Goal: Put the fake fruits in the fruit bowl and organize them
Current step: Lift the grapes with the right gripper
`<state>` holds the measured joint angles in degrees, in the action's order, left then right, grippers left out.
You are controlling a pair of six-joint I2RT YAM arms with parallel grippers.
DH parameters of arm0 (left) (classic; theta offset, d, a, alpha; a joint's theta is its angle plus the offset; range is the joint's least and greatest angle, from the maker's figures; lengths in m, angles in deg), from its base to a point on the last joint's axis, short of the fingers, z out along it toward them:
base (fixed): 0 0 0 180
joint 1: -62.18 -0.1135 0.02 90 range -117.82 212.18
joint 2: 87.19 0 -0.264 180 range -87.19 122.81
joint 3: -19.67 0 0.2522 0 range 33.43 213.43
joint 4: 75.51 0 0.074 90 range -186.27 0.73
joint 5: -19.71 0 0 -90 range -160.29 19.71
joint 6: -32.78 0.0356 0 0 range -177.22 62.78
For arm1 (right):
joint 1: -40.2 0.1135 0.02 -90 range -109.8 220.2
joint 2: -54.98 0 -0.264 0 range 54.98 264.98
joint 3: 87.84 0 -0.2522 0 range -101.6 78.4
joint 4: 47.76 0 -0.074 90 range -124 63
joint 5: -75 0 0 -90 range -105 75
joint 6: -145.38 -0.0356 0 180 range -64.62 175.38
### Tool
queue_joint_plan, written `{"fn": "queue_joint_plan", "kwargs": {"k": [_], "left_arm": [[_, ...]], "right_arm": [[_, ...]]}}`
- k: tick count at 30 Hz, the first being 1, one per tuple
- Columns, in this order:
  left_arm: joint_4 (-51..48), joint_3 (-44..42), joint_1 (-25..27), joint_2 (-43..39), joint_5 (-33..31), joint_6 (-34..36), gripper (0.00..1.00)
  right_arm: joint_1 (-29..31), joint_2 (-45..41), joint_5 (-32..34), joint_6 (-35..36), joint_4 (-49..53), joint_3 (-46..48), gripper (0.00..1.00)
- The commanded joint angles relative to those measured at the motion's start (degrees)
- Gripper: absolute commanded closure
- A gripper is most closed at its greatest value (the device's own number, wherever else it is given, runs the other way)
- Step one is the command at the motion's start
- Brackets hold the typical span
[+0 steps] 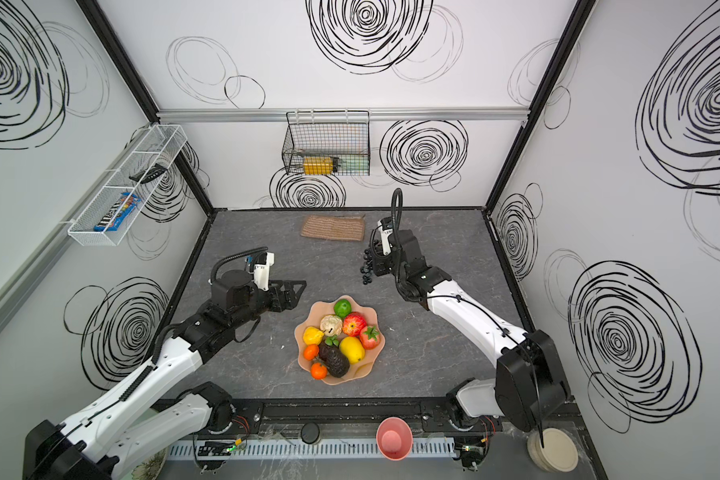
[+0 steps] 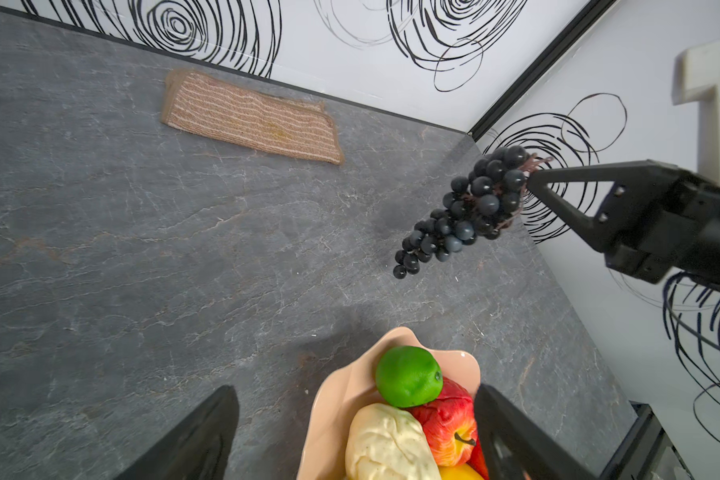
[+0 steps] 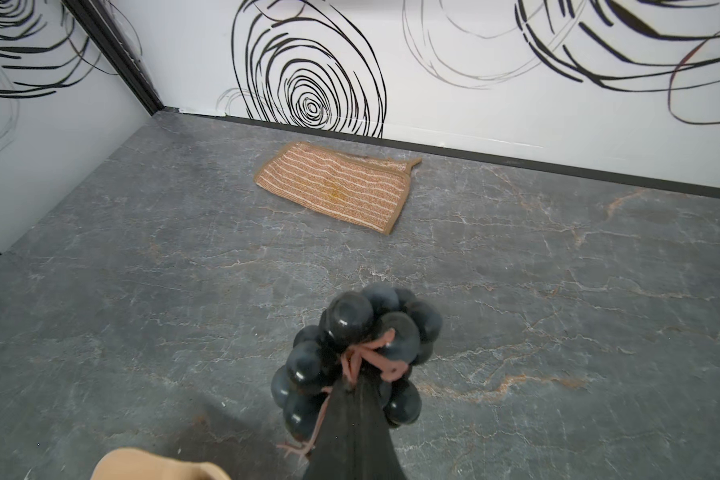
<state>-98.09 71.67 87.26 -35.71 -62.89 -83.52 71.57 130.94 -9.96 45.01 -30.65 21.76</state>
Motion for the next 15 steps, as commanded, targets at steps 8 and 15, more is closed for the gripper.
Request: {"fn": "queue_joint_plan", "kwargs": {"k": [8,15], "left_arm": [[-5.3,2.8,-1.8,-6.1,-7.4,6.6,0.07],[-5.6,2.5,-2.7,-7.4,-9.1,6.3,0.07]], "right_arm": [[7.1,-6.5,0.2,2.2,6.9,-5.4,1.0],[13.7,-7.2,1.7,2.8,8.3,-8.6,1.0]]}}
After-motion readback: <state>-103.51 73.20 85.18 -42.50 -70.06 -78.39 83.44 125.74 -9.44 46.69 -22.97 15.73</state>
